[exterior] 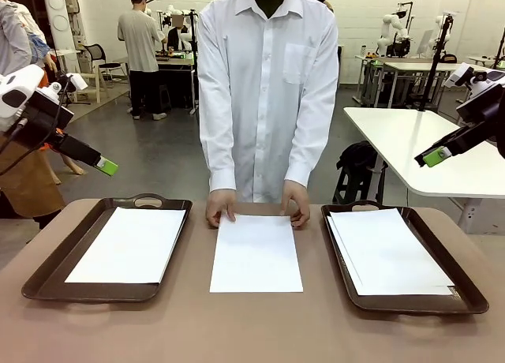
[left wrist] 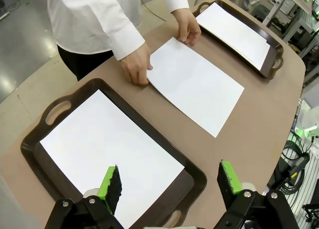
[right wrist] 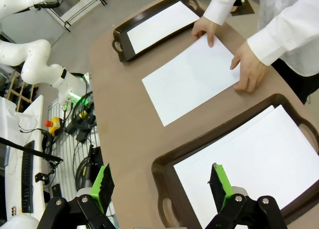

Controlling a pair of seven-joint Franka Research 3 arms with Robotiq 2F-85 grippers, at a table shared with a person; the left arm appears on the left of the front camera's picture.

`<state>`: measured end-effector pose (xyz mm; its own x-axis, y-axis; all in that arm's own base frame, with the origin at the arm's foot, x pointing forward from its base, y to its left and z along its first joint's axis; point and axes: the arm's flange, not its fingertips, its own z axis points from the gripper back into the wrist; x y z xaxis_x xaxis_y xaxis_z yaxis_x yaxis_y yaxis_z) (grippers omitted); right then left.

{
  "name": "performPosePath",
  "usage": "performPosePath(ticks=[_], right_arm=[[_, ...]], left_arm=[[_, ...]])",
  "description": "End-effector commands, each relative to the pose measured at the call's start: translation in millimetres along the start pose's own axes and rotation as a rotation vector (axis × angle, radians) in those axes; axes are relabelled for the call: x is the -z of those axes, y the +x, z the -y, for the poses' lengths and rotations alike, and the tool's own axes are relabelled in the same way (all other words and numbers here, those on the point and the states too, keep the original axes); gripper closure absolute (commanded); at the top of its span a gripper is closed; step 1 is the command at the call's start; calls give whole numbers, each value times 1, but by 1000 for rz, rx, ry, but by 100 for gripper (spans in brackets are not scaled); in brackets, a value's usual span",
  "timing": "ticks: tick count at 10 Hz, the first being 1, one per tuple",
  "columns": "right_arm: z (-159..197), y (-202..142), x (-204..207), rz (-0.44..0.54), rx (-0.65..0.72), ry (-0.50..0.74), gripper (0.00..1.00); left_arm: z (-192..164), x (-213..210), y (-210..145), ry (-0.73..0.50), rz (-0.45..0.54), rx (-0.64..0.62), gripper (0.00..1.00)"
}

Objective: Sort the A4 documents.
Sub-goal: Receive the A4 Paper.

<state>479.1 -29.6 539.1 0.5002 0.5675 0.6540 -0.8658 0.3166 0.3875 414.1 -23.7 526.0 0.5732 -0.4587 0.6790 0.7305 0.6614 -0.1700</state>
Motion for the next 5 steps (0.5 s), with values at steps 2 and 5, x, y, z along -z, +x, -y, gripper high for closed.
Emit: performPosePath(ticks=[2,5], right_arm=[[0,0,1,1,-2,2,0],[0,0,1,1,-2,2,0]], left_arm=[[0,-1,-1,3,-5,9,0],[0,-1,-1,3,-5,9,0]])
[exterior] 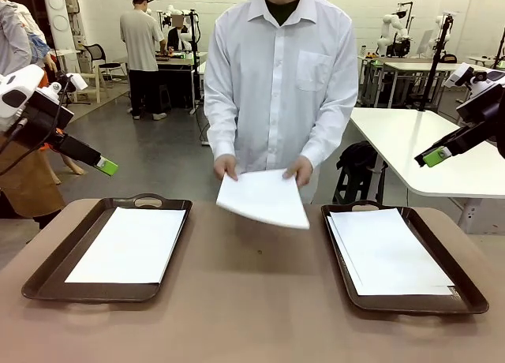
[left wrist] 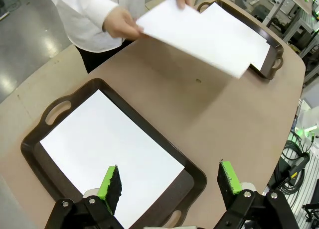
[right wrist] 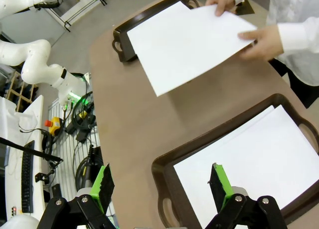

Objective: Sort the A4 documents.
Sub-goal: Receive the A4 Paper.

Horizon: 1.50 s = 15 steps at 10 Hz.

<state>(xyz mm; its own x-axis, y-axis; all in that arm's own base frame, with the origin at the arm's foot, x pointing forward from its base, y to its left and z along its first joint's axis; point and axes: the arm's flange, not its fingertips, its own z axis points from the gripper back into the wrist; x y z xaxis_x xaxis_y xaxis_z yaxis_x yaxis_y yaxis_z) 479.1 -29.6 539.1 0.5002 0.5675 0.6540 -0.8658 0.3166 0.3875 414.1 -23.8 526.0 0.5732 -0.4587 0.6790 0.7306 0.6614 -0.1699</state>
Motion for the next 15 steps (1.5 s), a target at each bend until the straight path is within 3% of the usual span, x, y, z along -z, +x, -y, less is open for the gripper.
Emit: performPosePath(ticks=[1,15], right_arm=[[0,0,1,1,-2,2,0],[0,0,1,1,-2,2,0]], left_arm=[[0,-1,-1,3,-5,9,0],[0,-1,-1,3,-5,9,0]])
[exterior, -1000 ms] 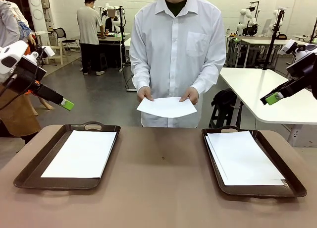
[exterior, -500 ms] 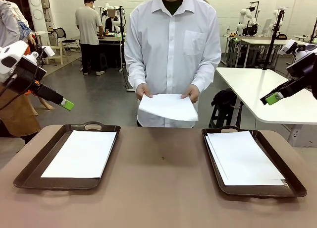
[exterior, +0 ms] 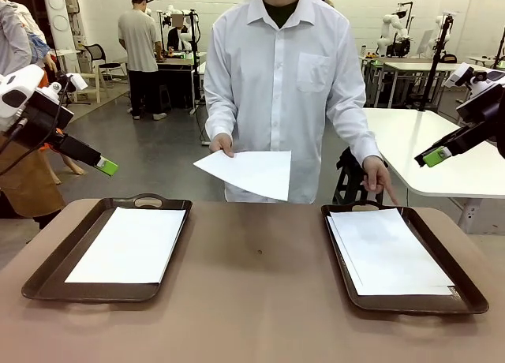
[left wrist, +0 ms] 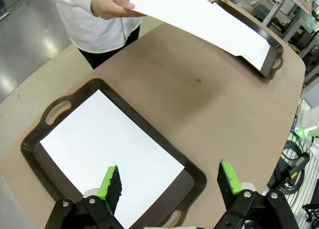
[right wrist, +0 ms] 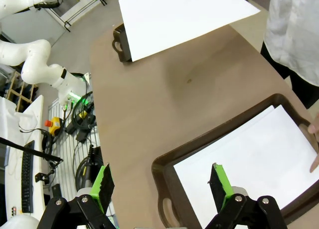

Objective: Sort the A4 documents.
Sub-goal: Receive the A4 Paper.

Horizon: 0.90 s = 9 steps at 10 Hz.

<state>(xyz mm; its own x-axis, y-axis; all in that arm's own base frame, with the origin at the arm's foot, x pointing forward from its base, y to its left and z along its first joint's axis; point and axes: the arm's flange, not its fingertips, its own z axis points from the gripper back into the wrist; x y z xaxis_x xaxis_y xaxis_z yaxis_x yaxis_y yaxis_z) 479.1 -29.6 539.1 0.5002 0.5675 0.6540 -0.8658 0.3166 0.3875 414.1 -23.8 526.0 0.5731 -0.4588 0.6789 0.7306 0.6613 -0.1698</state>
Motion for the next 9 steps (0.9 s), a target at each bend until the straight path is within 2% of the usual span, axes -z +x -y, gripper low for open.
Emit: performPosePath(ticks=[1,9], right_arm=[[0,0,1,1,-2,2,0],[0,0,1,1,-2,2,0]], left_arm=[[-1,-1,-1,3,-5,9,0],[-1,-1,-1,3,-5,9,0]])
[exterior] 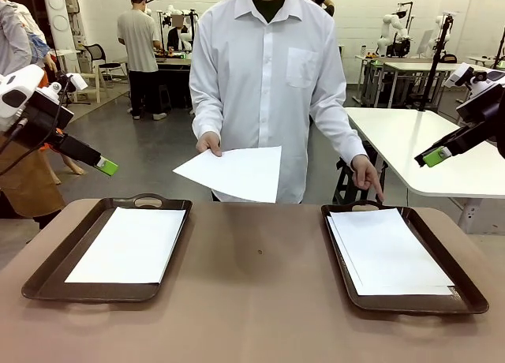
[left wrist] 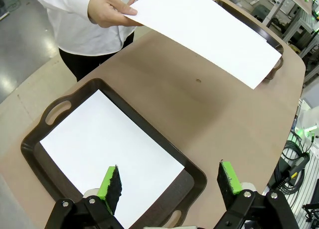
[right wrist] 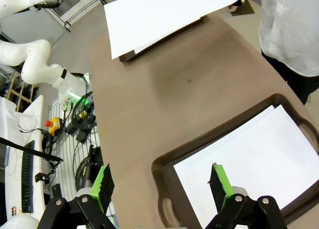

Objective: Sort the A4 documents.
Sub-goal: Receive the A4 Paper.

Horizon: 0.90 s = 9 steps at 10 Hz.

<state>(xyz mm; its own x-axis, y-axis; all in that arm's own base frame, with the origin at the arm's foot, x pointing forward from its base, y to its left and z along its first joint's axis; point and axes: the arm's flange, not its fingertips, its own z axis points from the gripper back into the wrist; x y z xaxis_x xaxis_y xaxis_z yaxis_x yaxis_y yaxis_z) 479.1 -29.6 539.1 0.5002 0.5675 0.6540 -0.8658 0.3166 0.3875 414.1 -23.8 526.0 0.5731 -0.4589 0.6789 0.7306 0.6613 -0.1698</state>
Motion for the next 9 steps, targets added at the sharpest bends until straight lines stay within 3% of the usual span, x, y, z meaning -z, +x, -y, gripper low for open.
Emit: performPosePath(ticks=[1,4,9], right_arm=[[0,0,1,1,-2,2,0],[18,3,24,49,116,13,0],[56,12,166,61,350,114,0]], left_arm=[[-1,-1,-1,3,-5,9,0],[-1,-1,-1,3,-5,9,0],[-1,-1,-1,3,-5,9,0]])
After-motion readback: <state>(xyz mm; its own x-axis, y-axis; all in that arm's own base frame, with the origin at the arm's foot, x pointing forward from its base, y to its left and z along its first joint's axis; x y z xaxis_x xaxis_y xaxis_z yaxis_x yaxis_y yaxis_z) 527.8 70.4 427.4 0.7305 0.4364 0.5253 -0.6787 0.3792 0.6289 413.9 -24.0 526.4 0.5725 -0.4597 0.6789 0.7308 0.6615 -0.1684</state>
